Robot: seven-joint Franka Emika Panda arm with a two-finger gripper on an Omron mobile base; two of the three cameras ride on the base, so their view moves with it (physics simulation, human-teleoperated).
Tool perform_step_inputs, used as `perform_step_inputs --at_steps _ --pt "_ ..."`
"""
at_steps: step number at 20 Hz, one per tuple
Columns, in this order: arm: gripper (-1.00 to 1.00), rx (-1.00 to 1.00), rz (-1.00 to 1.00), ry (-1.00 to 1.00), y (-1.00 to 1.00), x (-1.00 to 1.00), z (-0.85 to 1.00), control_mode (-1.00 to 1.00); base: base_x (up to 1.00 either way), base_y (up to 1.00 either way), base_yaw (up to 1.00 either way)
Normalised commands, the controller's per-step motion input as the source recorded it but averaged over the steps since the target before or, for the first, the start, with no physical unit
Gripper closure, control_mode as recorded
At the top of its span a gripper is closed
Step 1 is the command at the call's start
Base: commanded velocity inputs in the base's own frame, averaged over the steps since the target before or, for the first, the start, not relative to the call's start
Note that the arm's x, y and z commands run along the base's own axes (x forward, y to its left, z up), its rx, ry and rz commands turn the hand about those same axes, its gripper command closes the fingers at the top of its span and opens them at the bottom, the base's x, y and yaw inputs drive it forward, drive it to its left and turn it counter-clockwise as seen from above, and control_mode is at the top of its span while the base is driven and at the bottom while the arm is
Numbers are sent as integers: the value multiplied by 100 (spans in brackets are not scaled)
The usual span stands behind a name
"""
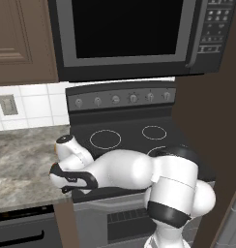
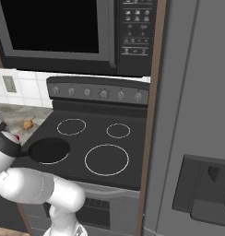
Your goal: Place the pan on the front left burner on the stove. Then place the tomato and the onion in the pan and turn on the front left burner.
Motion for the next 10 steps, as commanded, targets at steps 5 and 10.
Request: perform_step_inputs --at_steps 5,10 --pt "100 0 0 0 2 0 -20 -100 0 0 0" --pt "100 0 -1 0 0 9 -20 -100 0 0 0"
